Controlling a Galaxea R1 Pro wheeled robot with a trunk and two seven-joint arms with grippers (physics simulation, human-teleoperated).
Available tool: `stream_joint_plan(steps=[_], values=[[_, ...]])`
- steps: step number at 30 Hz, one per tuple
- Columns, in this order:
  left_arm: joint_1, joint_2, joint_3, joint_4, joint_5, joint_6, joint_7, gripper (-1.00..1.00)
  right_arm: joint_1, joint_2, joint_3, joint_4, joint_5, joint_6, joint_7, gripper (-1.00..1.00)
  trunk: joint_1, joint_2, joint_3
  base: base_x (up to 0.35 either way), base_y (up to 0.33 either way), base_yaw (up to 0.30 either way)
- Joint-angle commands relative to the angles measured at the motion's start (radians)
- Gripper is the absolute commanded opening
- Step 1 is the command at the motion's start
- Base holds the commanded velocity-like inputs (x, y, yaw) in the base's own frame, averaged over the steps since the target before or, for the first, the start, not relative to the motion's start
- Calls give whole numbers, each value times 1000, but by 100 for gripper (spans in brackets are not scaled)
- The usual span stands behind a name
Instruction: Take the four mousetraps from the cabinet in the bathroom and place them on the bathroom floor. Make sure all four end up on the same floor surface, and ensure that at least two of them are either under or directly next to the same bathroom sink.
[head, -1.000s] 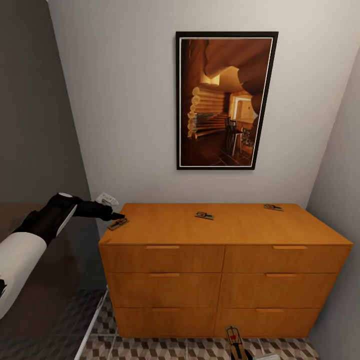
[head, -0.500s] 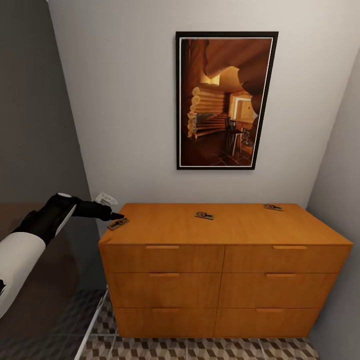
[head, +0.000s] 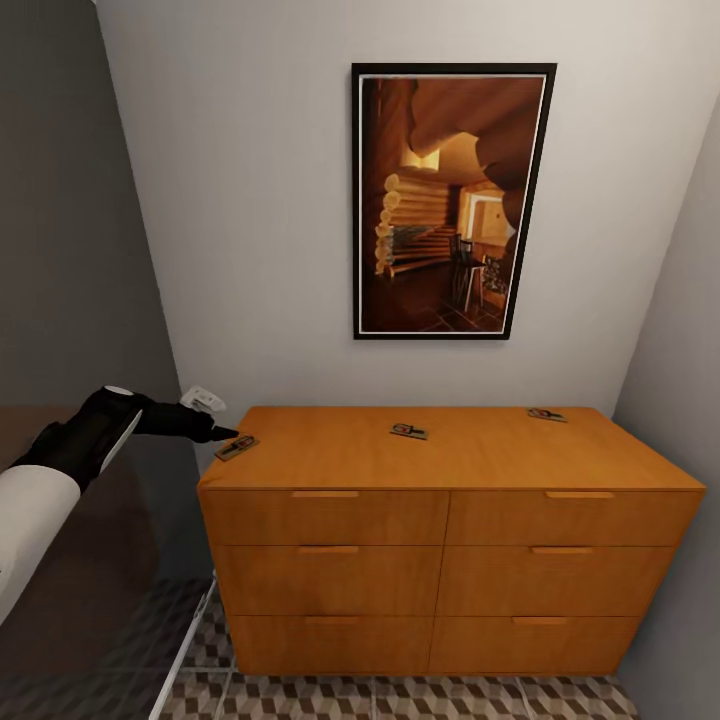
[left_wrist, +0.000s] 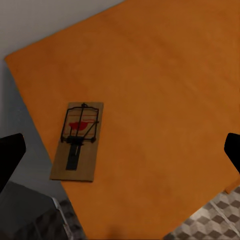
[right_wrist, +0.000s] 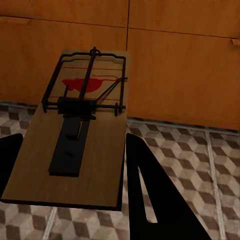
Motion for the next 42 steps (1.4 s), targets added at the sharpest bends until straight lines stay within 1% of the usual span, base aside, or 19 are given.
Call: stream_joint_plan(steps=[1,15,23,42], values=[[-1,1,-1,-2,-5,5,-4,100,-1,0,-1,0,-1,-3,6,-100,0,-1,-1,0,0,0],[-1,2,-2,1,-5,5,-4,100,-1,0,-1,-1,-1,-1,7,-100,0,-1,-1,144,0,0],[-1,2,-1,2,-5,6,-3,100,-1,1,-1,-1,-1,-1,22,-100,0,-1,-2,27,0,0],[-1,1,-2,17,-5,5,-3,100,-1,1,-1,-1,-1,0,32,-100,0,-1,-29,0,0,0]])
